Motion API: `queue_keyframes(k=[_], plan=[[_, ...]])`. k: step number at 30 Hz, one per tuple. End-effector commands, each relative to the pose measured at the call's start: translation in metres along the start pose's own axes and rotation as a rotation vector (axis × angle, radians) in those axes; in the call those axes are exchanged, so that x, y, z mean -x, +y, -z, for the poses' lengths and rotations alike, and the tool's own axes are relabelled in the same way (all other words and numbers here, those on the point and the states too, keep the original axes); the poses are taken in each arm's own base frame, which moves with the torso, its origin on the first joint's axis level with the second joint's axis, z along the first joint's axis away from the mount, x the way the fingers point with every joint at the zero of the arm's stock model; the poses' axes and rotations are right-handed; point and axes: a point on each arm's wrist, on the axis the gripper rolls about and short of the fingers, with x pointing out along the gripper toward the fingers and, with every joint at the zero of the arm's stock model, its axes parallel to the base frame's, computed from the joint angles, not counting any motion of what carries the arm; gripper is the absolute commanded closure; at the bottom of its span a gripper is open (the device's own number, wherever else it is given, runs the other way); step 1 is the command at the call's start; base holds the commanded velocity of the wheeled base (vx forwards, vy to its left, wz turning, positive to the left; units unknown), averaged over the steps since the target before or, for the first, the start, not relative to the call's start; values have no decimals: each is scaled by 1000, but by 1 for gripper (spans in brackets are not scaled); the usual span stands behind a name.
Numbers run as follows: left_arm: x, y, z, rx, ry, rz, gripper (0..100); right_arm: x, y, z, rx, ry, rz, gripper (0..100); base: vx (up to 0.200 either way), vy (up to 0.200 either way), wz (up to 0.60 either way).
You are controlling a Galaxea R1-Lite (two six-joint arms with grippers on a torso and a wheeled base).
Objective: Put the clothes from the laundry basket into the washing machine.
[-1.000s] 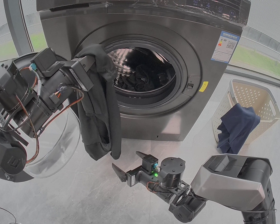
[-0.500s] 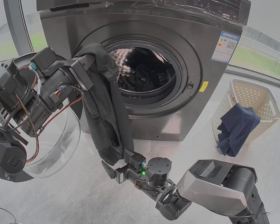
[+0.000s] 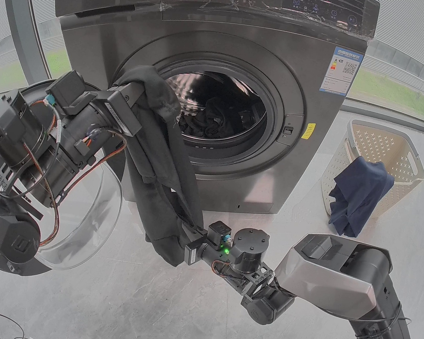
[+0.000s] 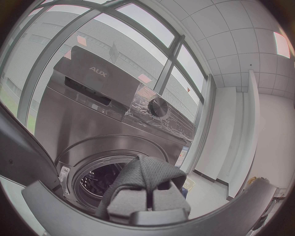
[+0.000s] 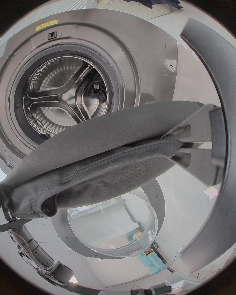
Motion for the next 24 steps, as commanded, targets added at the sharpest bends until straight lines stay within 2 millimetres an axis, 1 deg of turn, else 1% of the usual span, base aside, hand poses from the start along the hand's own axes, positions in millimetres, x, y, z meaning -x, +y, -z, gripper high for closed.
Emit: queue_keyframes(k=[1, 6, 10, 12, 13, 14, 15, 21, 23, 24], plan=[[0, 0, 0, 0, 0, 0, 100, 8, 3, -19, -1, -12, -3, 100, 0, 0, 0], [0, 0, 0, -1, -1, -2, 100, 20, 6, -35, -3, -11, -9, 100, 0, 0, 0], [0, 2, -1, -4, -3, -7, 100, 47, 10, -52, -3, 29, -16, 100, 0, 0, 0], [0, 3, 0, -5, -1, -10, 100, 61, 8, -67, -1, 26, -11, 100, 0, 0, 0], [0, 4, 1, -5, 2, -12, 100, 67, 6, -75, -1, 25, -5, 100, 0, 0, 0], [0, 4, 0, -6, 0, -13, 100, 75, 3, -86, 1, 15, 2, 100, 0, 0, 0], [0, 5, 0, -7, 0, -14, 100, 79, 2, -92, 1, 9, 8, 100, 0, 0, 0], [4, 21, -3, -36, -1, -61, 100, 121, -35, -156, 0, -92, 159, 100, 0, 0, 0], [6, 24, -4, -41, 1, -71, 100, 133, -43, -171, 1, -128, 200, 100, 0, 0, 0], [6, 24, -3, -41, 2, -73, 100, 136, -44, -173, -3, -135, 209, 100, 0, 0, 0]])
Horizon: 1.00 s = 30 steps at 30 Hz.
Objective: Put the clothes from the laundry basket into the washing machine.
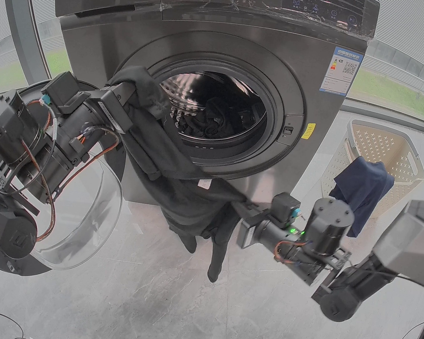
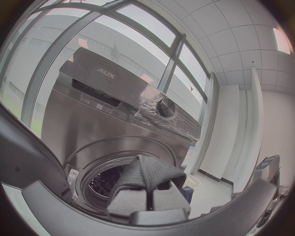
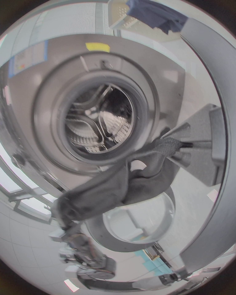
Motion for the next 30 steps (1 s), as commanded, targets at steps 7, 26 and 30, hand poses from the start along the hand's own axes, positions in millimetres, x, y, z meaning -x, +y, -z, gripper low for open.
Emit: queue_keyframes(k=[7, 26, 30], plan=[[22, 6, -10, -14, 46, -50, 100, 68, -47, -104, -53, -265, 218, 100, 0, 0, 0], [56, -9, -34, 20, 196, -46, 100, 57, -53, -157, -125, -498, 296, 100, 0, 0, 0], [56, -9, -31, 19, 204, -51, 100, 57, -53, -159, -132, -510, 320, 100, 0, 0, 0]])
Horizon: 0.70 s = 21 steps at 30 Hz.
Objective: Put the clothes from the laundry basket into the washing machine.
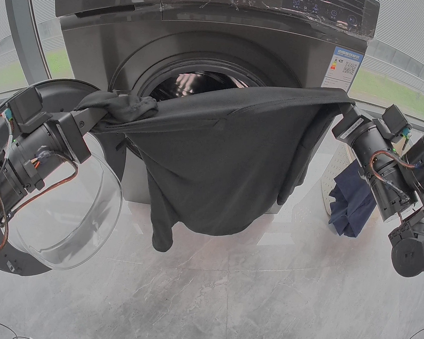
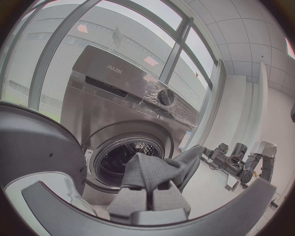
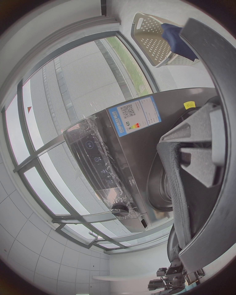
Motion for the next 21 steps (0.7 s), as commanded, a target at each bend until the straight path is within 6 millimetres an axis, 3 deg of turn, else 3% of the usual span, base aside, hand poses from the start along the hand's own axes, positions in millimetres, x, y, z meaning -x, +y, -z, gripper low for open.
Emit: queue_keyframes(k=[1, 21], plan=[[2, -1, -2, -1, -7, 2, 100, -2, 2, -3, -5, -16, 0, 100, 0, 0, 0], [2, -4, 20, 11, 83, 38, 100, 18, 9, 18, -3, 96, -35, 100, 0, 0, 0]])
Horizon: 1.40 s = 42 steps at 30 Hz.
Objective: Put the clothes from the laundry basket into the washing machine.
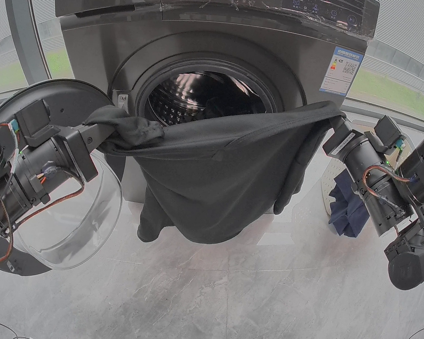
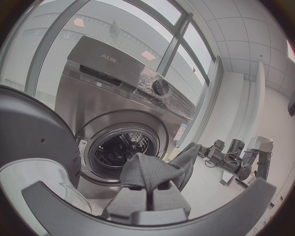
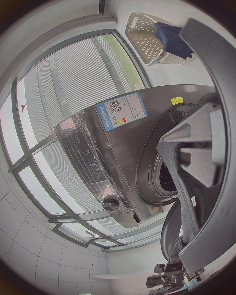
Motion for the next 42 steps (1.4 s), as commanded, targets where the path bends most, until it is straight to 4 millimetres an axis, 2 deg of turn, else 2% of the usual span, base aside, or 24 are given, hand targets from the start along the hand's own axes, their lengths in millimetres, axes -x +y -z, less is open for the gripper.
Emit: queue_keyframes(k=[1, 4, 9, 10, 13, 21, 24, 29, 30, 33, 34, 35, 39, 42], plan=[[0, 2, 8, 5, 31, -8, 100, 5, 0, 6, 5, 30, -6, 100, 0, 0, 0], [4, 1, 8, -11, 31, -7, 100, 5, 3, 9, -1, 39, -18, 100, 0, 0, 0], [7, 3, 20, -43, 80, -9, 100, 10, 2, 15, 6, 69, -17, 100, 0, 0, 0], [8, 5, 27, -46, 107, -15, 100, 15, 2, 21, 12, 96, -19, 100, 0, 0, 0], [10, 6, 30, -66, 116, -14, 100, 20, 7, 33, 12, 142, -38, 100, 0, 0, 0], [15, 5, 47, -144, 190, 20, 100, 20, 15, 27, -3, 121, -64, 100, 0, 0, 0], [11, 3, 44, -141, 175, 31, 100, 21, 15, 27, -7, 123, -70, 100, 0, 0, 0], [0, -3, 30, -135, 113, 60, 100, 27, 11, 52, 10, 211, -88, 100, 0, 0, 0], [-4, -12, 26, -129, 86, 101, 100, 31, 10, 64, 15, 245, -107, 100, 0, 0, 0], [-8, -24, 22, -120, 55, 150, 100, 33, 12, 79, 23, 280, -139, 100, 0, 0, 0], [-15, -27, 22, -115, 52, 169, 100, 31, 13, 92, 31, 313, -166, 100, 0, 0, 0], [-19, -28, 24, -114, 54, 170, 100, 31, 15, 97, 34, 327, -177, 0, 0, 0, 0], [-34, -28, 24, -112, 26, 169, 100, 44, 30, 118, 29, 407, -223, 0, 0, 0, 0], [-40, -29, 19, -117, -39, 174, 100, 67, 34, 129, 38, 493, -252, 0, 0, 0, 0]])
